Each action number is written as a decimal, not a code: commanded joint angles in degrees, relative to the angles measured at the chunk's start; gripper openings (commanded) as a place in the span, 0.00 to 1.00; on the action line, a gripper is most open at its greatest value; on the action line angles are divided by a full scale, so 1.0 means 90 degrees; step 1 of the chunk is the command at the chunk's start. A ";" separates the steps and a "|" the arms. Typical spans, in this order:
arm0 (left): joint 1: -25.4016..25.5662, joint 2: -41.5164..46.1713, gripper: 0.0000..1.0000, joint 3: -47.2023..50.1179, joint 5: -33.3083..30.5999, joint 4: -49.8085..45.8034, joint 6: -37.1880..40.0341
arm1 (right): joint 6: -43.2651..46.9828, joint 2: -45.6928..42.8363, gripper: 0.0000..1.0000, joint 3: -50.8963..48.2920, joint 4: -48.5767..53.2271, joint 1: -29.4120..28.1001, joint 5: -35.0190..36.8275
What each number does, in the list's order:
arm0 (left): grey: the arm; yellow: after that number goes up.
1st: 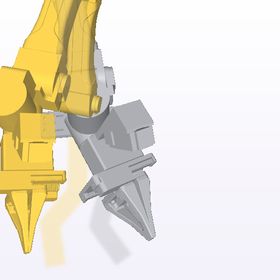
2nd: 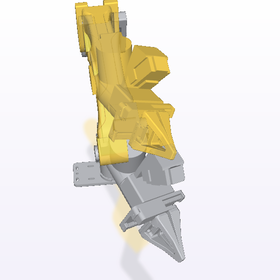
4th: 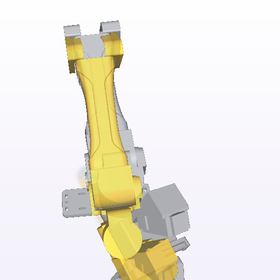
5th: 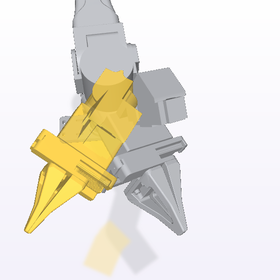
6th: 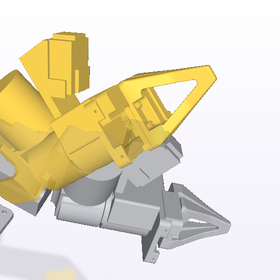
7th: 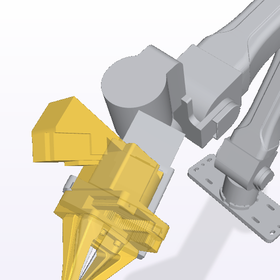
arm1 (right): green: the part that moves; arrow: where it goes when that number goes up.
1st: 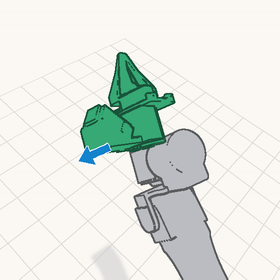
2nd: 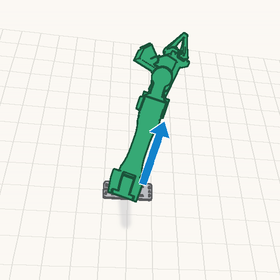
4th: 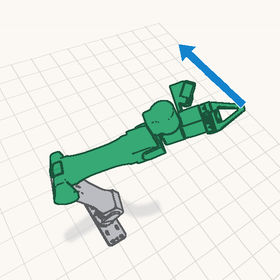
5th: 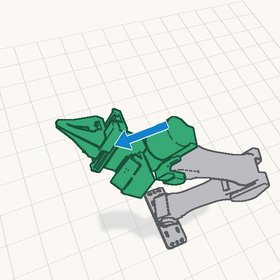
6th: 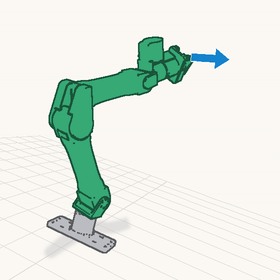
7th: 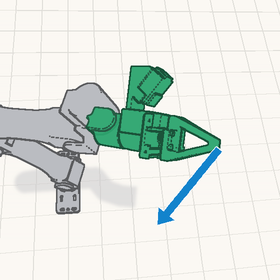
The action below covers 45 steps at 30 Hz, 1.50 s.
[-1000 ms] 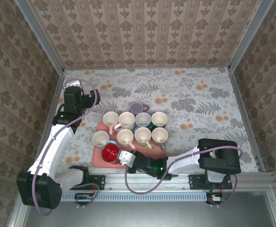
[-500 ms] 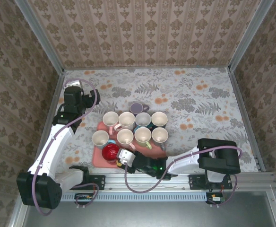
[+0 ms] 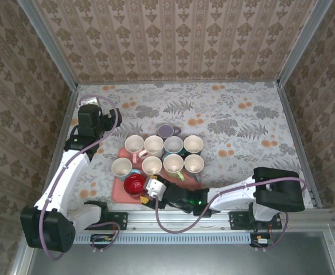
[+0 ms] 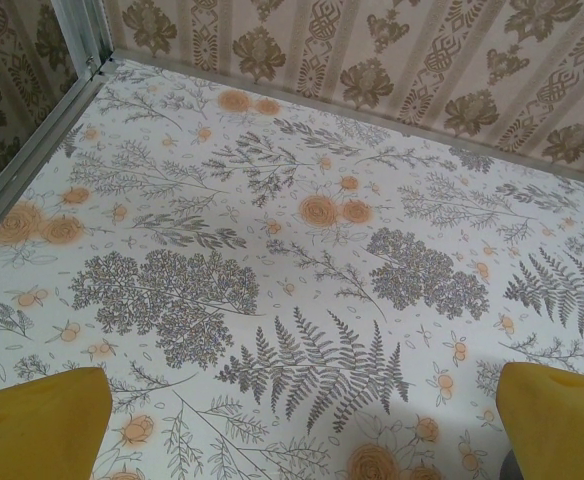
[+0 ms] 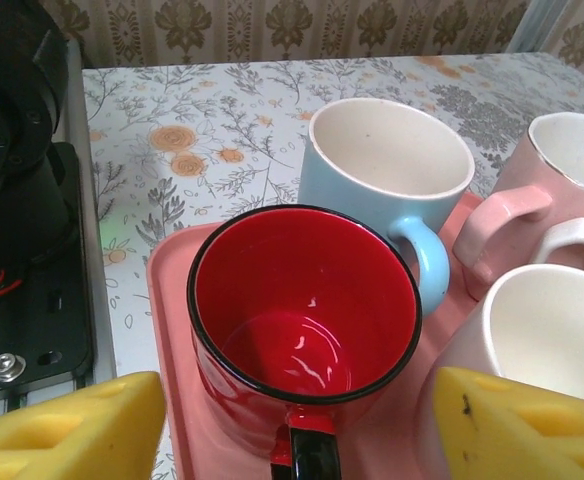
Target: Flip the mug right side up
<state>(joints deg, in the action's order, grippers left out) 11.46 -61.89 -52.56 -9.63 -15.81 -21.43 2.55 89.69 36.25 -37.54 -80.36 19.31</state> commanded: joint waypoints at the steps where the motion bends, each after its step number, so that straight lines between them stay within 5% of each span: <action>1: -0.0058 -0.0028 1.00 0.0002 0.0063 0.0136 -0.0079 | -0.0059 -0.0271 0.78 -0.0057 0.0289 0.0003 -0.0244; 12: -0.0062 -0.0113 1.00 -0.0027 0.0112 0.0078 -0.0109 | 0.0009 -0.0903 0.95 0.0034 0.0898 0.0153 -0.0642; 23: -0.0054 -0.0337 1.00 -0.0274 0.0386 -0.0219 -0.0031 | -0.0103 -0.1858 0.95 0.0441 0.1730 0.0685 -0.1872; 33: 0.0446 -0.1286 1.00 -0.1403 0.0548 -0.1356 0.0226 | -0.1323 -0.2609 0.90 0.2035 0.4488 0.2037 -0.0919; 39: 0.1142 -0.2292 1.00 -0.2480 0.0060 -0.2109 0.0692 | -0.1509 -0.3001 0.86 0.2105 0.4644 0.2722 -0.0893; 45: 0.1351 -0.3273 1.00 -0.3328 0.0321 -0.2336 0.0653 | -0.1887 -0.3245 0.89 0.2399 0.5512 0.2989 -0.0303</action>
<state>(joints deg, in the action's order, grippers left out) 23.33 -88.14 -78.46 -6.94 -32.86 -16.86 -11.46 62.89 55.70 6.31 -54.28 12.05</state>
